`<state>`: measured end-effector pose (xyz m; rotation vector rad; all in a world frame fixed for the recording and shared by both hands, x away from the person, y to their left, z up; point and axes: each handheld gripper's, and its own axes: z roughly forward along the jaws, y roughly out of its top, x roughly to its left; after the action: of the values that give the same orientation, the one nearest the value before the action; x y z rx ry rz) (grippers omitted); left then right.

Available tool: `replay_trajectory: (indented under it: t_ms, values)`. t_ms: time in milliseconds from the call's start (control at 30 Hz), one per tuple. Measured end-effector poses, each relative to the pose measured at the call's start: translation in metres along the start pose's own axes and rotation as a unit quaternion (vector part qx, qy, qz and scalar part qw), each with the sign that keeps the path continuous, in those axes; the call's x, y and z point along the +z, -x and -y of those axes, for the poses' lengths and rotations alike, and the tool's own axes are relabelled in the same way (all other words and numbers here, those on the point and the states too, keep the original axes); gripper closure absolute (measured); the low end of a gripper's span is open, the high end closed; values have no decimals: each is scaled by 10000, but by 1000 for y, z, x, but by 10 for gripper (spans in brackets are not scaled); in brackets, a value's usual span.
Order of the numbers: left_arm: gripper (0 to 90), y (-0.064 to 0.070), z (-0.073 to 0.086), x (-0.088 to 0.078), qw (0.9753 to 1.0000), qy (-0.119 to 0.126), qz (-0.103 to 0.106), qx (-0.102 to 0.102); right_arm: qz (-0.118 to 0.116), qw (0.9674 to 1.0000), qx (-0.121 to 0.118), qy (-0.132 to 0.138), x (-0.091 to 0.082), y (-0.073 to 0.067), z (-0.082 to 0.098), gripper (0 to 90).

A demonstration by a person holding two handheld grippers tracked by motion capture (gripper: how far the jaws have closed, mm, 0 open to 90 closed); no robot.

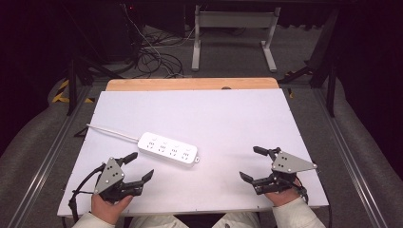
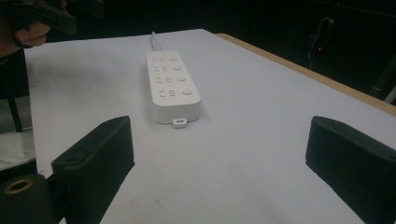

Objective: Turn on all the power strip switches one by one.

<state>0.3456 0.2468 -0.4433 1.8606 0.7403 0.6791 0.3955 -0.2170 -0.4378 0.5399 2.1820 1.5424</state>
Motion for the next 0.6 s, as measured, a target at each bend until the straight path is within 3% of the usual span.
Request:
replay_trajectory:
  t_ms: [233,300,433,600]
  values:
    - [244,-3,-1,0,9996,-22,44,-266,-24,10000,-27,-12,1,-1,0,82]
    - [244,-3,-1,0,9997,-26,29,-239,-30,10000,-29,-10,1,-1,0,82]
    - [270,-4,-2,-1,9998,-139,-100,71,-41,10000,-50,0,1,-2,0,82]
    - [308,-4,-4,-2,9998,-158,-103,57,-50,10000,-77,-19,1,-2,0,83]
